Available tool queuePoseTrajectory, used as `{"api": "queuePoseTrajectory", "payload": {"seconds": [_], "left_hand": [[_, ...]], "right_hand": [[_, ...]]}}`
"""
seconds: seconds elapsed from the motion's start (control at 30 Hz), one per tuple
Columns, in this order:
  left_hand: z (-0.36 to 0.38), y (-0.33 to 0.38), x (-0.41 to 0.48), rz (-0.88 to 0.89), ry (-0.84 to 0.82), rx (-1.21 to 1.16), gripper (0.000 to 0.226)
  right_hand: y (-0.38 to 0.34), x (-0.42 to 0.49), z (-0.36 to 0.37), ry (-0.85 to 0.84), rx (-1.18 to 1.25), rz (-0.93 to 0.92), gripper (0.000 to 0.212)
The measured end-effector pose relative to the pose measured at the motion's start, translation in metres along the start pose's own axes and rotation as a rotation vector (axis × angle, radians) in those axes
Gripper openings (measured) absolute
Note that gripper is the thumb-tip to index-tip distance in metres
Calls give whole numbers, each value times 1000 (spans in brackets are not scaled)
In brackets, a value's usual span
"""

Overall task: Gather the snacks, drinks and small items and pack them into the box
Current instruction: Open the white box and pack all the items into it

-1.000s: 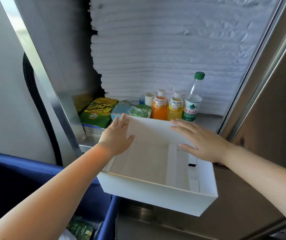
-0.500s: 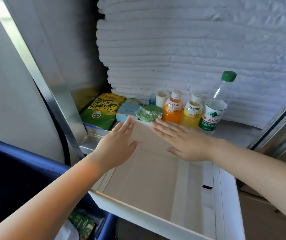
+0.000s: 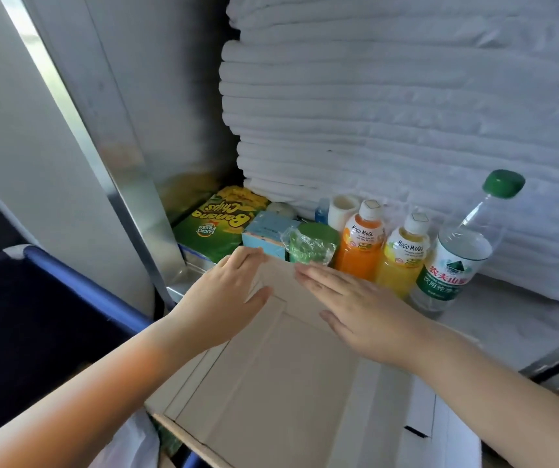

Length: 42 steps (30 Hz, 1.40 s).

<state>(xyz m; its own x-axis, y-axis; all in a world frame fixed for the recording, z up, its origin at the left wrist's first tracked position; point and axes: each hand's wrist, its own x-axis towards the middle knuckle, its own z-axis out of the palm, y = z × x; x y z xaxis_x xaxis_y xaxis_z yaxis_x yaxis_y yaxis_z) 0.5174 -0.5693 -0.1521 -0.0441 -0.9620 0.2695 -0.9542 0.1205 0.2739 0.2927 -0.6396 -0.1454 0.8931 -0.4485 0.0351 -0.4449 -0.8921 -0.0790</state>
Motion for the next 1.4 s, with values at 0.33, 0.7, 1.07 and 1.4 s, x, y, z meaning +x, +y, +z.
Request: {"api": "queuePoseTrajectory", "payload": {"seconds": [0.33, 0.7, 1.07, 1.4], "left_hand": [[16, -77, 83, -385, -54, 101, 60], [44, -122, 132, -487, -180, 316, 84], [57, -130, 153, -561, -185, 352, 98], [54, -128, 161, -621, -118, 304, 103]], "right_hand": [[2, -2, -4, 0, 45, 6, 55], [-1, -2, -8, -22, 74, 27, 57], [0, -2, -7, -31, 89, 45, 57], [0, -1, -7, -31, 104, 50, 58]]}}
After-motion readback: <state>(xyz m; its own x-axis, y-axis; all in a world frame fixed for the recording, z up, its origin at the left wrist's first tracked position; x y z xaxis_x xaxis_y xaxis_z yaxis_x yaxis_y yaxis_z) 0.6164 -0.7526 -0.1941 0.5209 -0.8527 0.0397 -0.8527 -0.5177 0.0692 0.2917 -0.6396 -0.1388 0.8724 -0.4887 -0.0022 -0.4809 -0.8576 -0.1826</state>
